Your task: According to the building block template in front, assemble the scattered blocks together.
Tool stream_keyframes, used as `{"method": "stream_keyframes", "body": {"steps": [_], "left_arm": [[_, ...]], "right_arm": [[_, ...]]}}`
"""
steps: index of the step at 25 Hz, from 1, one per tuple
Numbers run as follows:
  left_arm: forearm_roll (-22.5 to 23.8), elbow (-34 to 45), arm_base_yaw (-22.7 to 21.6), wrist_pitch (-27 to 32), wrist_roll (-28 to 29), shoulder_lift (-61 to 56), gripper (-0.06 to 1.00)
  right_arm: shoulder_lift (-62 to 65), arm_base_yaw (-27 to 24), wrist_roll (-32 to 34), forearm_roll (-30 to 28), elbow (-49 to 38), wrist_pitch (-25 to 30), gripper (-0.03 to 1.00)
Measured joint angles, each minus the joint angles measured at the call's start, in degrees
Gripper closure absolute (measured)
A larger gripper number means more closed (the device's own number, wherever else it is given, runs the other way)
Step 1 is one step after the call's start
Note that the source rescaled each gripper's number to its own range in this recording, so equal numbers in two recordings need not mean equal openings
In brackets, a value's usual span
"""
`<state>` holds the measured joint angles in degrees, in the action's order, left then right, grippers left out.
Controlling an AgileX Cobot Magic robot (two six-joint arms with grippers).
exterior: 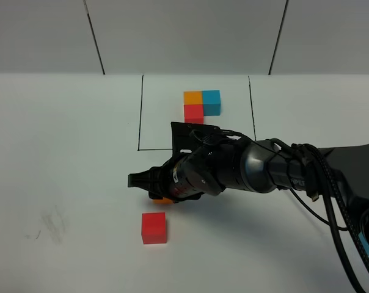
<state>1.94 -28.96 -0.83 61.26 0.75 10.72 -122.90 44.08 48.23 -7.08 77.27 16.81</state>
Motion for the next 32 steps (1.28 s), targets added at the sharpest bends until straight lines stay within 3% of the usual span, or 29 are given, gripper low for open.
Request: {"method": "stream_keyframes", "body": {"steps": [8,12,21,32], "left_arm": [[0.0,0.0,0.0,0.0,0.0,0.0,0.94],[0.0,0.0,0.0,0.0,0.0,0.0,0.94],[0.0,0.0,0.0,0.0,0.0,0.0,0.94],[0.0,0.0,0.0,0.0,0.0,0.0,0.94]], "right_arm": [[0.0,1.2,0.3,-8.4,0.1,0.9,0.46],[0.0,1.2,-2.9,-11.2,0.1,1.2,0.46],[0.0,1.2,-20.5,-9.8,0.1,2.7,0.46],[-0.4,1.2,-40.3,-7.2,2.7,8.4,0.46]]}}
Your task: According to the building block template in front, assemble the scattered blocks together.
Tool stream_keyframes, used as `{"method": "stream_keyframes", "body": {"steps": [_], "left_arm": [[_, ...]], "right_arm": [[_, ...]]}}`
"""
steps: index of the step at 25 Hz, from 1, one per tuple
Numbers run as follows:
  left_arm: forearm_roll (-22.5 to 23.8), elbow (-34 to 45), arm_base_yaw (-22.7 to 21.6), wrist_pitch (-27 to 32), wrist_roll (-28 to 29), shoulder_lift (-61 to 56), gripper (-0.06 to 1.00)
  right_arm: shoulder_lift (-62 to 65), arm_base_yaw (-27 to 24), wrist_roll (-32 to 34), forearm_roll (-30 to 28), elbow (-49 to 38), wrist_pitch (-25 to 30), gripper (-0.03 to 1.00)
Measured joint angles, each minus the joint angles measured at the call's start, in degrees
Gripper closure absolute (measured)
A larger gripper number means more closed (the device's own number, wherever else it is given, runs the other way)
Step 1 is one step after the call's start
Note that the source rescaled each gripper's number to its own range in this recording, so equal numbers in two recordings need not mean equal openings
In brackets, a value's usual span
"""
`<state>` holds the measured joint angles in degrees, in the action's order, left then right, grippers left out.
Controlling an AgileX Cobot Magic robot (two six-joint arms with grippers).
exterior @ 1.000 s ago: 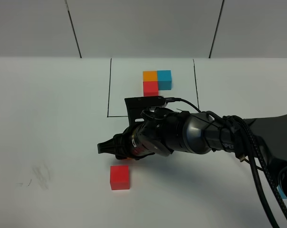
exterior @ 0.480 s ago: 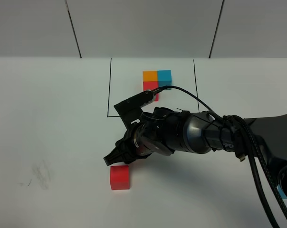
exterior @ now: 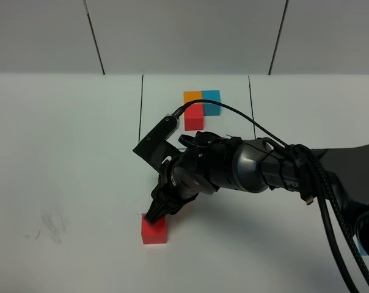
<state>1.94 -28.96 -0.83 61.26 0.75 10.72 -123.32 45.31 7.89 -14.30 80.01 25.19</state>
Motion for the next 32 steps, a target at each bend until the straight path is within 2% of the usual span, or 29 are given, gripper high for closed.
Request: {"method": "stream_keyframes", "body": {"steps": [9,18,22,32], "left_arm": [[0.0,0.0,0.0,0.0,0.0,0.0,0.94],[0.0,0.0,0.0,0.0,0.0,0.0,0.94],[0.0,0.0,0.0,0.0,0.0,0.0,0.94],[0.0,0.0,0.0,0.0,-0.2,0.0,0.94]], "right_arm": [[0.1,0.0,-14.6,0.7,0.2,1.6,0.46],[0.8,0.6,-38.8,6.8,0.5,3.8,0.46],[2.2,0.6,-48.2,7.6,0.4,4.9,0.46],[3.0,0.6,-63.7,9.0,0.4,7.1,0.46]]}}
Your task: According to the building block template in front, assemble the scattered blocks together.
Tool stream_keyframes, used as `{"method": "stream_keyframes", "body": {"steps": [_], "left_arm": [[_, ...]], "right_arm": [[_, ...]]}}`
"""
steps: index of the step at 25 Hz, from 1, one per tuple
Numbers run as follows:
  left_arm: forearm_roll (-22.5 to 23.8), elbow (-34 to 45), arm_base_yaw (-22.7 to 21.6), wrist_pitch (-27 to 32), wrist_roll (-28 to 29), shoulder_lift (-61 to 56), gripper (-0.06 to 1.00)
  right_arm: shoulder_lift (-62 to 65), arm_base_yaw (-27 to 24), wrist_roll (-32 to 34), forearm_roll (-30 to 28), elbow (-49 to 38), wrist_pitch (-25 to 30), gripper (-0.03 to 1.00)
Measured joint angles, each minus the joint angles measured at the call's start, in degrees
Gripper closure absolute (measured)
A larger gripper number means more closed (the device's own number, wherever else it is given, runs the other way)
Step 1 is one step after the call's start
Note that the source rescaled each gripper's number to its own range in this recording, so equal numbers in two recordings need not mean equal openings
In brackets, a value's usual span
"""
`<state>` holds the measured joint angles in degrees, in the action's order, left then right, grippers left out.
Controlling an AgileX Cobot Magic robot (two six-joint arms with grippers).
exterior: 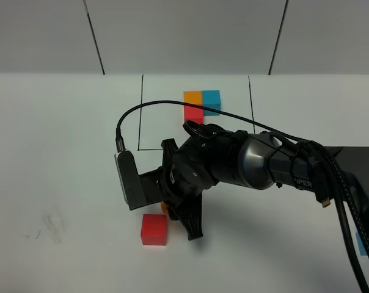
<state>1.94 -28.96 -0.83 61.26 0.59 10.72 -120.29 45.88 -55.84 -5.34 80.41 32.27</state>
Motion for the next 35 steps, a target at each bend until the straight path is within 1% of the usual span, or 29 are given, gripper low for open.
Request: {"method": "stream_keyframes", "body": {"steps": [4,8,13,18,23,26,35], "left_arm": [[0.0,0.0,0.0,0.0,0.0,0.0,0.94],[0.0,0.0,0.0,0.0,0.0,0.0,0.94],[0.0,0.0,0.0,0.0,0.0,0.0,0.94],[0.0,0.0,0.0,0.0,0.0,0.0,0.94],[0.0,0.0,0.0,0.0,0.0,0.0,0.94],[0.0,0.0,0.0,0.0,0.0,0.0,0.94],[0.0,0.0,0.0,0.0,0.0,0.0,0.94]], "right_arm": [[0.0,0.0,-8.8,0.9,0.0,1.9,0.46],[0.0,0.0,-16.7,1.1,0.9,5.3,0.46],[0.1,0.0,-20.2,1.1,3.8,7.2,0.46],[0.2,0.0,-24.4,1.2,4.2,8.2,0.46],[0.2,0.0,-31.5,1.4,4.2,10.2,0.46],[0.2,0.0,-35.3,1.4,4.2,10.3,0.46],[0.2,0.0,-40.9,1.4,4.2,9.0,0.46]]}}
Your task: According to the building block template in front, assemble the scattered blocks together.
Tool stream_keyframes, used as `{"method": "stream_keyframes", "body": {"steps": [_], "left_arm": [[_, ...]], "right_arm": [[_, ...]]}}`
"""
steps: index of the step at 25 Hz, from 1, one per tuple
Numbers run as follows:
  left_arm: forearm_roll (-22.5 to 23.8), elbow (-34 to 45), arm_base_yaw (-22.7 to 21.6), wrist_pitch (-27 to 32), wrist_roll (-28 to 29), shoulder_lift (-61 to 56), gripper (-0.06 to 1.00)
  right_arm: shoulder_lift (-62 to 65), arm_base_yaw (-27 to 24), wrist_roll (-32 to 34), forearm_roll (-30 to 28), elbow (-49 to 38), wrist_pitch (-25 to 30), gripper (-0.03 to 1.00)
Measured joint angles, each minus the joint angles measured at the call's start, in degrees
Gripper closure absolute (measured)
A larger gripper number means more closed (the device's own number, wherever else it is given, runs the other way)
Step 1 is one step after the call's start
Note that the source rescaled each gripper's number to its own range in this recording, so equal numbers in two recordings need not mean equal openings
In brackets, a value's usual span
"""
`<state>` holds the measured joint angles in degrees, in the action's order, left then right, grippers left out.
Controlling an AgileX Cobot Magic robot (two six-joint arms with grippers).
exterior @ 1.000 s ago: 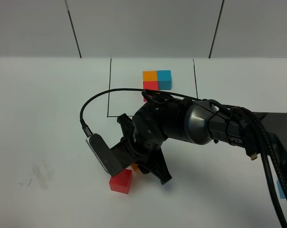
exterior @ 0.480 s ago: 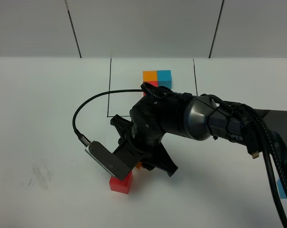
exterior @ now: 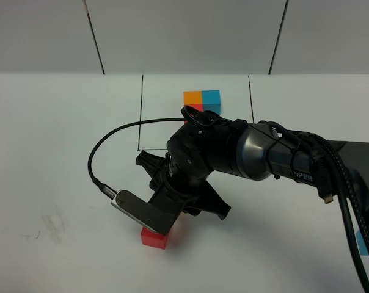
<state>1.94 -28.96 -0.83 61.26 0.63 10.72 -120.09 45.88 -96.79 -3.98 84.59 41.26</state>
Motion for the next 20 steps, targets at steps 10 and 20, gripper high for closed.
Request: {"method": "stream_keyframes", "body": {"steps": [10,20], "left_arm": [[0.0,0.0,0.0,0.0,0.0,0.0,0.94],[0.0,0.0,0.0,0.0,0.0,0.0,0.94]], "right_arm": [[0.0,0.0,-9.6,2.2,0.0,-1.3,0.46],[0.0,0.0,-15.2,4.0,0.0,-1.8,0.46]]}}
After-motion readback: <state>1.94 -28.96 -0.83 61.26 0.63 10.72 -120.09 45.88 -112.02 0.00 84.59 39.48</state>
